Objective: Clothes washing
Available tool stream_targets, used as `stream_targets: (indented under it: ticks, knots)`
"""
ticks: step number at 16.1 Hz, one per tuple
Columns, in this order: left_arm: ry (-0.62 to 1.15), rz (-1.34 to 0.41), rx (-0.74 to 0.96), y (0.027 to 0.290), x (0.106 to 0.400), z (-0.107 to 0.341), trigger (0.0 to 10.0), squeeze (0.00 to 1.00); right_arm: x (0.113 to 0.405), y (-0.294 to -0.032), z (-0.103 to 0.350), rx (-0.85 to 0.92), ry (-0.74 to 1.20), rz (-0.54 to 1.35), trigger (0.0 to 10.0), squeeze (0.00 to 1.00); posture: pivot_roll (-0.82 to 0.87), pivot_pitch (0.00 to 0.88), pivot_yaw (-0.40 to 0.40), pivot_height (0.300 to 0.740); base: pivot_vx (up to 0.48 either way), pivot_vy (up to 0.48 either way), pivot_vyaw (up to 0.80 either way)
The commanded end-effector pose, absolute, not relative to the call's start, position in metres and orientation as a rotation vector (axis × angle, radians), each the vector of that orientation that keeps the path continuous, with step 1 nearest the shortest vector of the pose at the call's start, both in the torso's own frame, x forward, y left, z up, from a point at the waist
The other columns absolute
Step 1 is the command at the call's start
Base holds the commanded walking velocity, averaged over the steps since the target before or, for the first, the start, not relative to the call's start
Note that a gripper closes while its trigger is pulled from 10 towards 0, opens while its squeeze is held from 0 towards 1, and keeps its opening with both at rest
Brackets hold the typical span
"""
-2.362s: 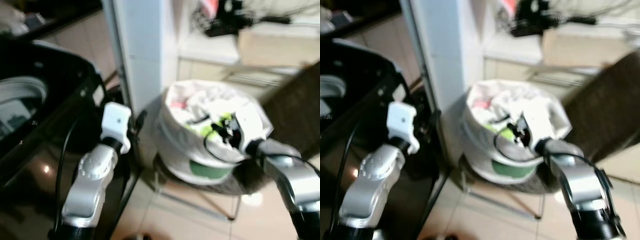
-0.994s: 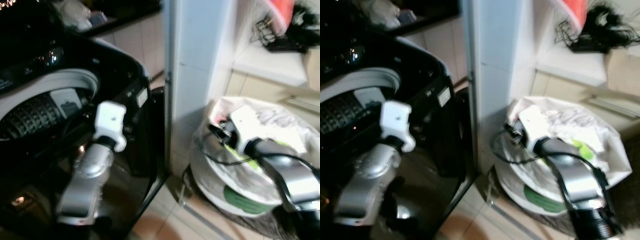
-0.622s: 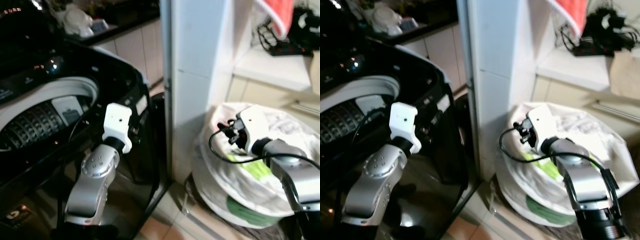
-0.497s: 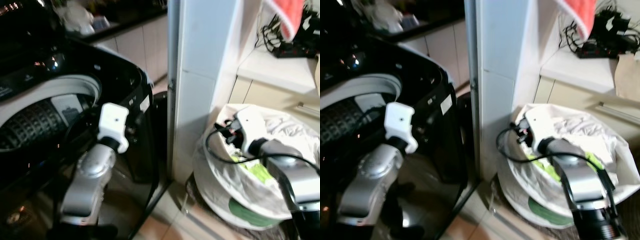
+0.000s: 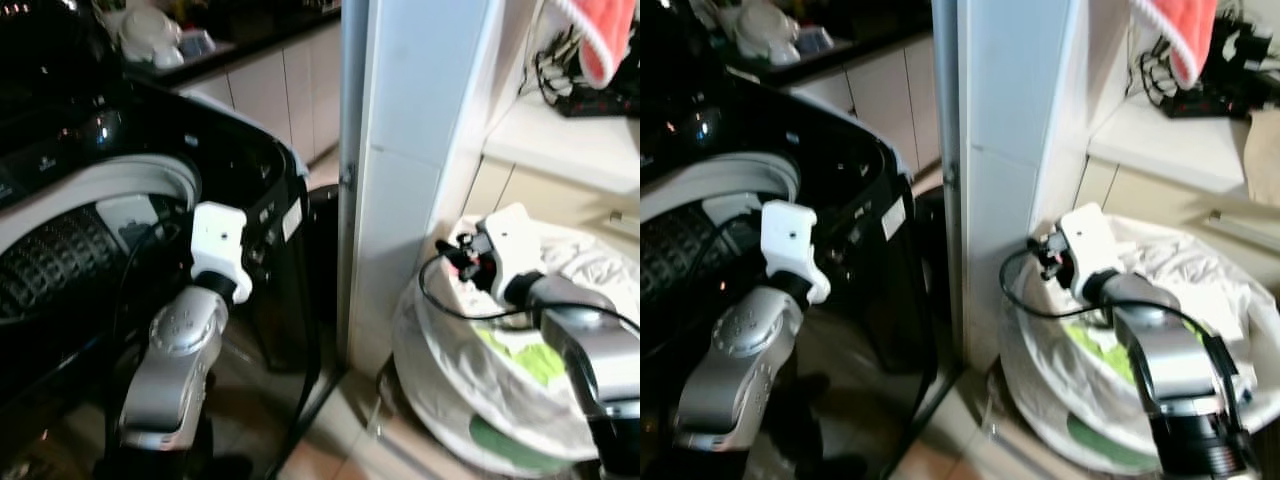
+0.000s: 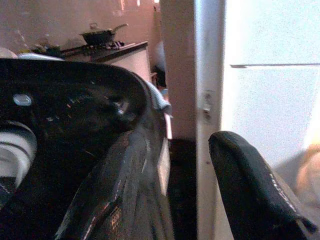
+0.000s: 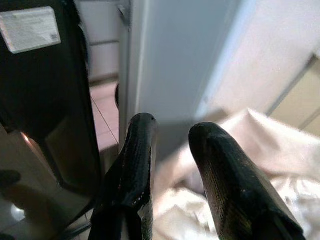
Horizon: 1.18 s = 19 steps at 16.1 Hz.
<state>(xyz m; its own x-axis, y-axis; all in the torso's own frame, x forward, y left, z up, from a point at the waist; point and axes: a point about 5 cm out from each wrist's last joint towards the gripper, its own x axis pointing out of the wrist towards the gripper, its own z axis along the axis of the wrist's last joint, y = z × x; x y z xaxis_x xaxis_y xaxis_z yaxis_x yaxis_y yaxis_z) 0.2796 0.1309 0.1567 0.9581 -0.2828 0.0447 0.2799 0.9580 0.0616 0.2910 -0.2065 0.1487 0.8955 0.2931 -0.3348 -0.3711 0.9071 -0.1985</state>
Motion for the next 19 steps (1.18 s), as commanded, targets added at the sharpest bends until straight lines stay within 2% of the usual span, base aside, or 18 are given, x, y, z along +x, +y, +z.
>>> stream_targets:
  ticks: [1,2,3,5,6,8,17,19]
  knots:
    - [-0.047,-0.306,0.068,0.128,0.279,0.155,10.0,0.0,0.294,-0.217,0.155,-0.249,0.305,0.314,10.0,0.48,-0.07,0.001,0.051,0.74,0.0,0.0,0.0]
    - [-0.047,-0.316,0.069,0.127,0.279,0.155,10.0,0.0,0.294,-0.22,0.155,-0.257,0.306,0.313,10.0,0.48,-0.07,0.001,0.051,0.74,0.0,0.0,0.0]
    - [-0.051,-0.325,0.072,0.126,0.278,0.156,10.0,0.0,0.295,-0.224,0.156,-0.26,0.307,0.311,10.0,1.0,-0.07,0.001,0.051,0.74,0.0,0.0,0.0]
    - [-0.055,-0.342,0.068,0.125,0.278,0.156,10.0,0.0,0.296,-0.235,0.156,-0.276,0.346,0.298,10.0,1.0,-0.07,0.0,0.051,0.74,0.0,0.0,0.0]
    - [-0.054,-0.352,0.07,0.124,0.277,0.156,10.0,0.0,0.291,-0.25,0.147,-0.289,0.485,0.289,10.0,1.0,-0.07,0.0,0.051,0.74,0.0,0.0,0.0]
    - [-0.05,-0.373,0.07,0.123,0.276,0.156,10.0,0.0,0.285,-0.265,0.135,-0.284,0.609,0.247,10.0,1.0,-0.07,0.002,0.052,0.74,0.0,0.0,0.0]
    - [-0.03,-0.39,0.081,0.121,0.275,0.154,10.0,0.0,0.287,-0.289,0.124,-0.294,0.662,0.126,10.0,1.0,-0.07,0.002,0.053,0.74,0.0,0.0,0.0]
    - [-0.03,-0.437,0.072,0.117,0.273,0.154,10.0,0.0,0.286,-0.291,0.119,-0.267,0.687,0.113,10.0,1.0,-0.07,0.001,0.055,0.74,0.0,0.0,0.0]
